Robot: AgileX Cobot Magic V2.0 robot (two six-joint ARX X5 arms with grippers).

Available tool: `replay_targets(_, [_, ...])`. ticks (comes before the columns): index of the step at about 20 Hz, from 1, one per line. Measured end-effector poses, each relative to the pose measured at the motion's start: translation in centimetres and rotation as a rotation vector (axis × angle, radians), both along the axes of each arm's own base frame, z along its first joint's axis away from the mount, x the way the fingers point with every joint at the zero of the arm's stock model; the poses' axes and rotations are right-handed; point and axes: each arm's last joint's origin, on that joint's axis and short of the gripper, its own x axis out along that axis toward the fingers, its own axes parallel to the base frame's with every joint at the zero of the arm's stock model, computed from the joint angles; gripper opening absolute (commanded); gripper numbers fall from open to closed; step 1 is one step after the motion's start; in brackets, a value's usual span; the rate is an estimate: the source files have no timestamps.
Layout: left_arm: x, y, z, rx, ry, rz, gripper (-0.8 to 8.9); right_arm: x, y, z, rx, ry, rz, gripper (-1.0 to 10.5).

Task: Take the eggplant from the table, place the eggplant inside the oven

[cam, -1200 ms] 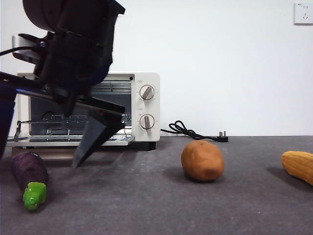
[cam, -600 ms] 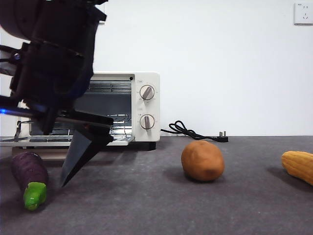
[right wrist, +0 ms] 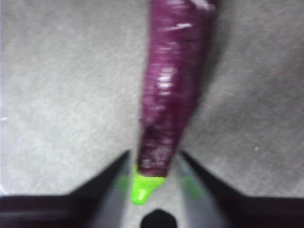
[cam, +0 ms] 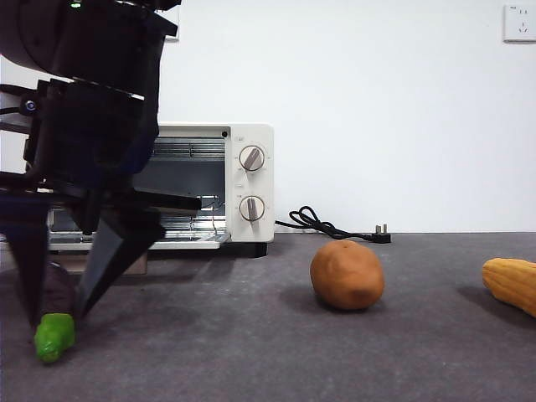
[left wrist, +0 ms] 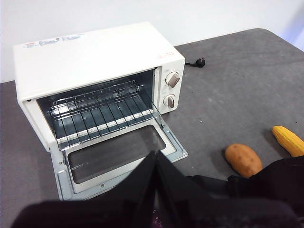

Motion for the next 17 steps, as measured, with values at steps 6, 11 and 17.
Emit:
replay_targets(6, [0.0,0.0,0.0,0.006,-0.002,-0.003,-0.05,0.0,0.0,0.0,-0.002,-0.003,-0.001,-0.2])
replay_targets(11, [0.0,0.0,0.0,0.006,-0.003,-0.003,-0.05,0.0,0.0,0.0,-0.001,0.002,0.001,-0.1])
replay_targets(17, [0.0,0.0,0.0,0.011,-0.005,-0.005,-0.05,-0.3,-0.1,1.1,0.051,0.057,0.029,-0.1])
